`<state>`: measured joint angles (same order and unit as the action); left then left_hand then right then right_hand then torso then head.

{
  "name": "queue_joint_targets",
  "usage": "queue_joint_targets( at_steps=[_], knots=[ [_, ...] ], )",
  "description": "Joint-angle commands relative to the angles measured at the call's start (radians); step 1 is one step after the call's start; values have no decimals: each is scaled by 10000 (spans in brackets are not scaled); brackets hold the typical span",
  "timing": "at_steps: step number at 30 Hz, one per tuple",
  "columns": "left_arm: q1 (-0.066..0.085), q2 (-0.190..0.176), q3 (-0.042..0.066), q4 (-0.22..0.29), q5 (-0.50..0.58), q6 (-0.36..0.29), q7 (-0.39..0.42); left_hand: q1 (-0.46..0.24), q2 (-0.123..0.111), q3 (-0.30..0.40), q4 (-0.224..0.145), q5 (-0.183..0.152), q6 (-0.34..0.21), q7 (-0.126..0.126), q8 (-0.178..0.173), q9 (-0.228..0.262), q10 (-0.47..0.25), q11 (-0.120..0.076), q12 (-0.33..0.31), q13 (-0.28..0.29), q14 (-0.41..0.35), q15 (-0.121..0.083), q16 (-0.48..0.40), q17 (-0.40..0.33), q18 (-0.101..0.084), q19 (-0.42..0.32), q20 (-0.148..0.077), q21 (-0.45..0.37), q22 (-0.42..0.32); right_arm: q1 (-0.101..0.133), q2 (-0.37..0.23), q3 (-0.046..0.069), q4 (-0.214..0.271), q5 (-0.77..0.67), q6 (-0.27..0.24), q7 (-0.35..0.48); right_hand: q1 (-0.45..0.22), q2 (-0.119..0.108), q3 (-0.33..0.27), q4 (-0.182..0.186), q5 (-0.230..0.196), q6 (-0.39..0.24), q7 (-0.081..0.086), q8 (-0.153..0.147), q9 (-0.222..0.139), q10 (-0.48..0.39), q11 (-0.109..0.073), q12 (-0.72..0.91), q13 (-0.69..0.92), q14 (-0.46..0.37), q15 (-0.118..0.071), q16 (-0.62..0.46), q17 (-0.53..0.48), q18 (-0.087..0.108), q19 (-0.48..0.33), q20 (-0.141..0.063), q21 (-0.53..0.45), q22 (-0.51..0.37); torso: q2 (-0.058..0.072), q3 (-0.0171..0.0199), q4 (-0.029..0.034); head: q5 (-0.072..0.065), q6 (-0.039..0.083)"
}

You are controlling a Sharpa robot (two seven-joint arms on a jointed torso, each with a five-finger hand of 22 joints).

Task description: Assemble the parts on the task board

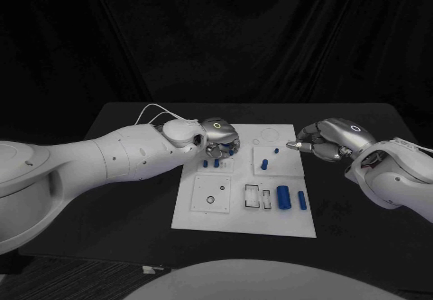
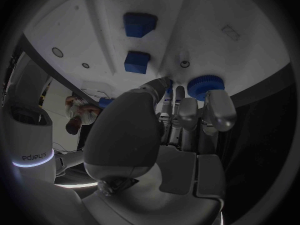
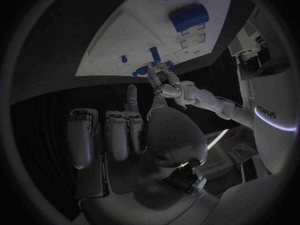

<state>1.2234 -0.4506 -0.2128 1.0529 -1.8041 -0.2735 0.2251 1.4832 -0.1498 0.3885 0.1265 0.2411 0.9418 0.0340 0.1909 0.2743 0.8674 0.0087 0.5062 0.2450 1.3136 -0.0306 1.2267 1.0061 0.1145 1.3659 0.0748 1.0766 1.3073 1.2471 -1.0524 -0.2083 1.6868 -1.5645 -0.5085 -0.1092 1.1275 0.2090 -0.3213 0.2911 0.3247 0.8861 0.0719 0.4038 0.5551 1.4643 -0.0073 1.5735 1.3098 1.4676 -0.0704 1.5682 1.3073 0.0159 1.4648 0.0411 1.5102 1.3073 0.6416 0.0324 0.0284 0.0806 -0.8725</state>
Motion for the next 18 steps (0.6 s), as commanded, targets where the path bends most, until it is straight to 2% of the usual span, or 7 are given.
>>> queue_joint_targets(
  at_steps=[1, 3, 12, 18],
  knots=[
    [-23, 31, 10, -5, -14, -248, 95, -8, 128, 111, -72, -5, 127, 28, 66, 29, 205, -29, -44, -22, 88, -63, 121, 84, -231, 125, -25, 192, 1444, -24, -11, 6, 5, -62, 36, -52, -69, 15, -64, -3, -42, 62, -39, 21, -17, 1065, 11, -27, 2610, 1032, 32, 26, 2635, 14, 717, 38, 4, 2406, 1, -1, -6, 8, -2],
    [-30, 28, 10, 1, -14, -342, 113, -21, 151, 175, -189, -10, 260, 69, 109, 67, 373, -38, -138, -64, 396, -62, 435, 492, -266, 226, -47, 396, 1489, -24, -11, 6, 0, -62, 40, -54, -60, 23, -60, -9, -38, 64, -40, 22, -17, 1065, 11, -27, 2610, 1032, 32, 26, 2635, 15, 716, 38, 1, 2405, -2, 1, -7, 10, -2],
    [-41, 33, 10, -27, -14, -444, 151, -126, 76, 204, -366, -216, 354, 55, 95, 101, 816, -77, -312, -130, 608, -109, 604, 649, -317, 366, -71, 691, 1552, -26, -8, 6, -3, -62, 60, -64, -60, 23, -60, -9, -38, 64, -40, 22, -17, 1065, 11, -27, 2610, 1032, 32, 26, 2635, 15, 716, 38, 1, 2405, -5, 4, -4, 29, -2],
    [-46, 19, 10, -20, -14, -648, 294, -138, 206, 232, -532, -196, 997, 66, 338, 245, 1484, -164, -489, -173, 769, -206, 696, 733, -337, 414, -97, 809, 1576, -27, 4, 6, -23, -62, 50, -64, -60, 23, -60, -9, -38, 64, -40, 22, -17, 1065, 11, -27, 2610, 1032, 32, 26, 2635, 15, 716, 38, 1, 2405, -4, 0, 6, 30, -2]
  ],
)
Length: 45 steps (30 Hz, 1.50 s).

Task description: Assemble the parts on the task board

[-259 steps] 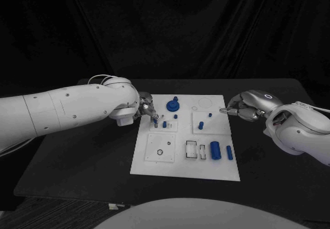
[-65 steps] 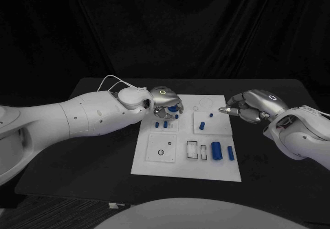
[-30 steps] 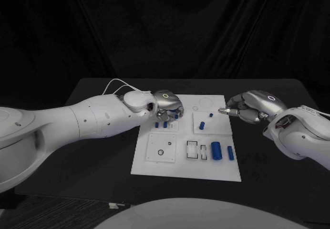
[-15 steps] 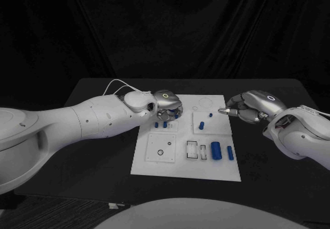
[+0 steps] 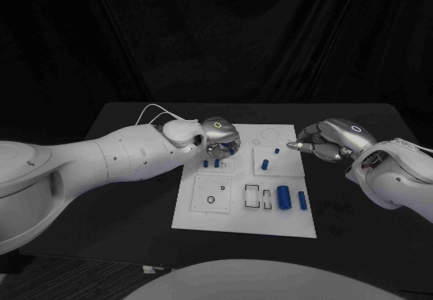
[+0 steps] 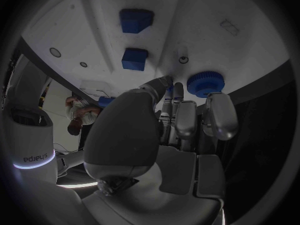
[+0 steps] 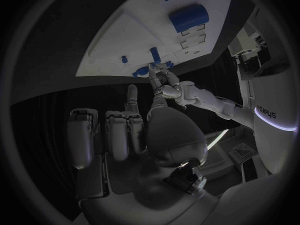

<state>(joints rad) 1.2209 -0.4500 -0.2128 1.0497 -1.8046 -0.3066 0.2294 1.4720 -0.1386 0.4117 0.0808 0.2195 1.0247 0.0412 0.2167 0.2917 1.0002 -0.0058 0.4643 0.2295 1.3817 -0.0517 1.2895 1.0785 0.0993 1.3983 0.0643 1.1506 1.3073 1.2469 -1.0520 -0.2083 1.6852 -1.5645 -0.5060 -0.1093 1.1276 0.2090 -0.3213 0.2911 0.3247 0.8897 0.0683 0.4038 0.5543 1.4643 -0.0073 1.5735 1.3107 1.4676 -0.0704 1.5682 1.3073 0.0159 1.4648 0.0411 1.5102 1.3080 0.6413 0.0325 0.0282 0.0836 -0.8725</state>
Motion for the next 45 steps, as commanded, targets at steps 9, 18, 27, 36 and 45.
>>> queue_joint_targets(
  at_steps=[9, 18, 27, 36, 45],
  knots=[
    [-20, -111, 12, 113, -10, -603, 316, -60, 101, 36, -321, 224, 640, 60, 65, 125, 852, -12, -662, -166, 98, -22, -62, -212, -189, 92, -19, 94, 1579, -28, -3, 6, -16, -62, 23, -58, -42, 37, -54, -17, -31, 34, -5, 23, -10, 1065, 12, -28, 2601, 1032, 33, 26, 2635, 17, 711, 38, -7, 2395, 4, 1, 2, 12, -2],
    [509, -1115, 14, 1193, -9, -734, 55, -210, -27, 384, -422, -357, 813, 54, -223, 65, 1252, -1, -1623, -405, 2, 7, -374, -649, -158, 4, -14, -103, 1530, -33, -22, 6, -43, -62, 90, -87, -33, 40, -53, -20, -30, 36, -5, 24, -10, 1065, 12, -28, 2601, 1032, 33, 26, 2635, 15, 715, 38, 0, 2398, 4, -1, 4, -14, -2],
    [1134, -1900, 12, 1803, -9, -69, -129, -311, -99, 454, -404, -482, 724, -7, -378, 24, 1311, -36, -1908, -472, 52, -13, -293, -500, -174, 24, 1, -47, 1549, -83, 77, 6, -111, -23, 131, -81, -14, 42, -49, -28, -29, 38, -5, 24, -11, 1065, 12, -28, 2601, 1032, 33, 26, 2635, 19, 707, 38, -15, 2392, -24, -3, 7, 60, -2],
    [1168, -2161, 7, 2007, -9, 468, -115, -369, -145, 517, -385, -591, 615, -29, -525, -16, 1329, -36, -2136, -513, 103, -4, -215, -421, -183, 47, 14, -8, 1562, -122, 141, 6, -175, -15, 179, -79, 17, 43, -44, -39, -26, 38, -6, 22, -12, 1065, 12, -28, 2601, 1032, 33, 26, 2635, 16, 713, 38, -5, 2396, -39, 12, 10, 98, -2],
    [968, -2201, 6, 1979, -9, 619, -157, -420, -170, 533, -362, -675, 564, -17, -590, -33, 1311, -12, -2243, -528, 107, -4, -186, -388, -185, 52, 19, 3, 1566, -131, 212, 6, -226, -14, 214, -69, 41, 44, -40, -44, -26, 38, -6, 21, -13, 1065, 12, -28, 2601, 1032, 33, 26, 2635, 20, 705, 38, -19, 2391, 14, -20, 27, 97, -2]
  ],
)
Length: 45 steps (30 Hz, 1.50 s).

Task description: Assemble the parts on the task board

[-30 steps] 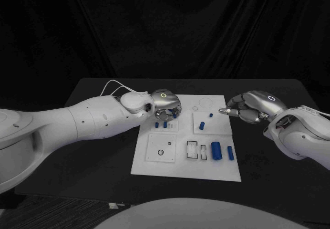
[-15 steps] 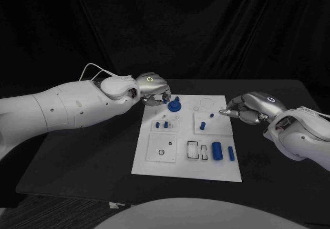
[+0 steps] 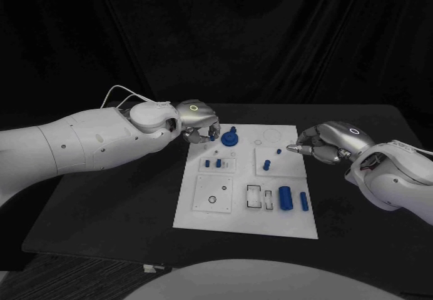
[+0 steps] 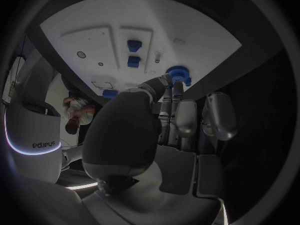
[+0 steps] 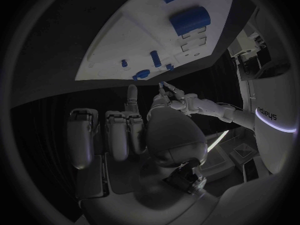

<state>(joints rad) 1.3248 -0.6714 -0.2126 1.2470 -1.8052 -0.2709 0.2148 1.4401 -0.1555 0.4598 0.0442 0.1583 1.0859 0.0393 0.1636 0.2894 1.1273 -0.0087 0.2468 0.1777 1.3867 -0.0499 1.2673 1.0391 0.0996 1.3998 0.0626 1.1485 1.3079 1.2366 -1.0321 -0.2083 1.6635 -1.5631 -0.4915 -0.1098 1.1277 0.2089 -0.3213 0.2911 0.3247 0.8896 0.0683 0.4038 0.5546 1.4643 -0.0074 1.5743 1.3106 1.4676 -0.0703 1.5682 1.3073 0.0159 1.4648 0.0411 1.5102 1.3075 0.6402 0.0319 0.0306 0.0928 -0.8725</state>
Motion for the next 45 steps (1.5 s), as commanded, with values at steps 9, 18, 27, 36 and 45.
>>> queue_joint_targets(
  at_steps=[9, 18, 27, 36, 45],
  knots=[
    [-234, 124, 4, -43, -3, 146, -47, -99, -11, 70, -5, -97, -75, 5, -99, -19, 134, 14, -75, 8, 56, -25, 49, 14, -195, 53, 37, 66, 1570, -32, 31, 6, -22, -26, 70, -59, 51, 46, -38, -47, -25, 37, -6, 20, -16, 1065, 13, -35, 2602, 1032, 33, 26, 2635, 21, 703, 38, -22, 2394, 12, 8, -11, 27, -1],
    [-399, 218, 4, -101, -3, 14, -169, -66, -9, 100, -34, -62, -82, 11, -123, -22, 204, 14, -83, 25, 48, -30, 48, 7, -192, 49, 36, 57, 1568, -35, 16, 6, -13, -26, 60, -79, 51, 46, -38, -47, -25, 37, -6, 20, -16, 1065, 13, -35, 2602, 1032, 33, 26, 2635, 21, 703, 38, -22, 2394, 5, 10, -8, -13, -1],
    [-533, 316, 4, -186, -3, 10, -224, -62, -3, 111, -40, -48, -90, 23, -137, -25, 230, 26, -90, 33, -1, -29, -22, -115, -174, 10, 35, -38, 1544, -36, -20, 6, 2, -26, 70, -106, 91, 49, -30, -54, -21, 31, -4, 16, -19, 1065, 13, -35, 2602, 1032, 34, 26, 2635, 26, 693, 37, -40, 2388, -7, 14, -14, -5, -1],
    [-583, 393, 4, -230, -3, 16, -302, -40, 3, 131, -61, -16, -90, 36, -150, -27, 256, 37, -103, 42, -35, -25, -58, -168, -167, -7, 34, -69, 1536, -38, -10, 6, 4, -26, 64, -97, 91, 49, -30, -54, -21, 31, -4, 16, -19, 1065, 13, -35, 2602, 1032, 34, 26, 2635, 26, 693, 37, -40, 2388, 4, 9, -8, -9, -1],
    [-614, 441, 4, -274, -3, 159, -379, -29, -2, 137, -78, 5, -90, 45, -158, -28, 286, 45, -107, 52, -59, -20, -84, -208, -165, -14, 33, -80, 1534, -39, -40, 6, 25, -26, 39, -80, 119, 47, -28, -56, -18, 28, -3, 12, -22, 1065, 15, -35, 2602, 1032, 34, 26, 2635, 26, 694, 38, -39, 2388, 4, 10, -6, -38, -1]
  ],
)
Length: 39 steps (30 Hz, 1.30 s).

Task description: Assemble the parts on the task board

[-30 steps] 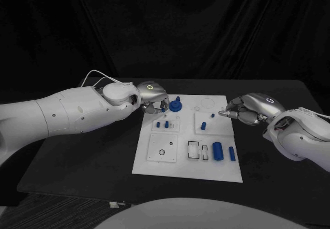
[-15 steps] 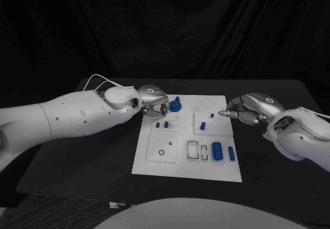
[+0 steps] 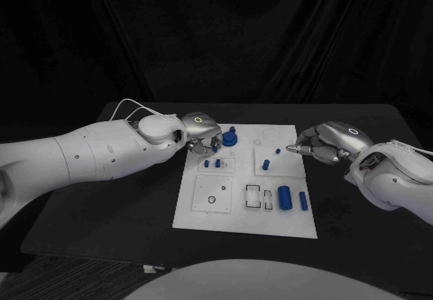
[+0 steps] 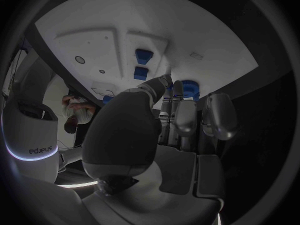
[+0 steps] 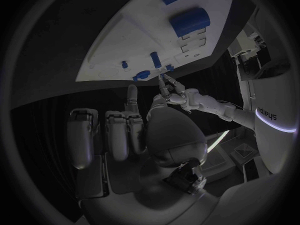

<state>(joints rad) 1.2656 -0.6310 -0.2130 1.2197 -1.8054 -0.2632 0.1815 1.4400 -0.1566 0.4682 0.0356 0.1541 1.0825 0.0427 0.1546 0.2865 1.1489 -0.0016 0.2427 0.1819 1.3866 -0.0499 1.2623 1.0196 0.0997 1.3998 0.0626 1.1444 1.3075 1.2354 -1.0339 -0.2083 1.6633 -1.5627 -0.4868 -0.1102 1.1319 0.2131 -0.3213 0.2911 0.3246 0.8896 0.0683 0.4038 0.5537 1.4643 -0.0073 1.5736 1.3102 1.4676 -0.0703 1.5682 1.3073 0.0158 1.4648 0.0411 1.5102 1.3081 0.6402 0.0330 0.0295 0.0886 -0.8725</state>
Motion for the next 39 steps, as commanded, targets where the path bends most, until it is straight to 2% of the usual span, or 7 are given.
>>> queue_joint_targets(
  at_steps=[1, 22, 32, 36, 39],
  knots=[
    [-25, 47, 8, -6, -1, 110, -53, -25, 9, 56, 5, 50, -54, 12, -69, 1, 78, -25, -65, 12, -63, -19, -39, -19, -163, -21, 32, -56, 1533, -27, -24, 6, 29, -30, -10, -76, 76, 6, -28, -56, -18, 28, -3, 12, -13, 1065, 15, -28, 2606, 1032, 34, 26, 2635, 27, 694, 38, -39, 2383, 4, 1, 5, 1, -2],
    [-141, 240, 8, -266, -1, 211, 43, 19, 1, 87, -58, 93, -80, -1, -114, -6, 113, -21, -114, 38, -172, -7, -162, -202, -137, -95, 30, -199, 1499, -41, -34, 6, 59, -30, 24, -51, 104, 6, -25, -57, -11, 31, -4, 13, -14, 1065, 14, -28, 2606, 1032, 34, 26, 2635, 27, 693, 38, -42, 2382, 1, 2, -2, -2, -2],
    [-206, 266, 8, -339, -1, 458, 44, 50, -13, 106, -117, 174, -122, -1, -163, -17, 140, -9, -145, 75, -264, -4, -262, -343, -116, -162, 26, -317, 1471, -64, -42, 6, 57, -29, 40, -56, 104, 6, -25, -57, -11, 31, -4, 13, -14, 1065, 14, -28, 2606, 1032, 34, 26, 2635, 27, 693, 38, -42, 2382, -2, -1, 3, -1, -2],
    [-229, 273, 8, -340, -1, 503, 45, 10, -24, 102, -114, 155, -232, -13, -240, -42, 86, -5, -205, 87, -298, -3, -290, -375, -114, -186, 27, -346, 1465, -92, -37, 6, 56, -28, 49, -55, 124, 9, -22, -57, -6, 36, -4, 14, -14, 1065, 13, -28, 2606, 1032, 34, 26, 2635, 27, 692, 38, -43, 2381, 2, -1, -4, 20, -2],
    [-251, 278, 8, -347, -1, 508, 52, -57, -33, 108, -101, 54, -586, -101, -439, -117, -28, -34, -334, 113, -345, -21, -329, -431, -105, -230, 34, -413, 1451, -108, -36, 6, 50, -28, 58, -60, 124, 9, -22, -57, -6, 36, -4, 14, -14, 1065, 13, -28, 2606, 1032, 34, 26, 2635, 27, 692, 38, -43, 2381, 0, -1, -1, 17, -2]
  ],
)
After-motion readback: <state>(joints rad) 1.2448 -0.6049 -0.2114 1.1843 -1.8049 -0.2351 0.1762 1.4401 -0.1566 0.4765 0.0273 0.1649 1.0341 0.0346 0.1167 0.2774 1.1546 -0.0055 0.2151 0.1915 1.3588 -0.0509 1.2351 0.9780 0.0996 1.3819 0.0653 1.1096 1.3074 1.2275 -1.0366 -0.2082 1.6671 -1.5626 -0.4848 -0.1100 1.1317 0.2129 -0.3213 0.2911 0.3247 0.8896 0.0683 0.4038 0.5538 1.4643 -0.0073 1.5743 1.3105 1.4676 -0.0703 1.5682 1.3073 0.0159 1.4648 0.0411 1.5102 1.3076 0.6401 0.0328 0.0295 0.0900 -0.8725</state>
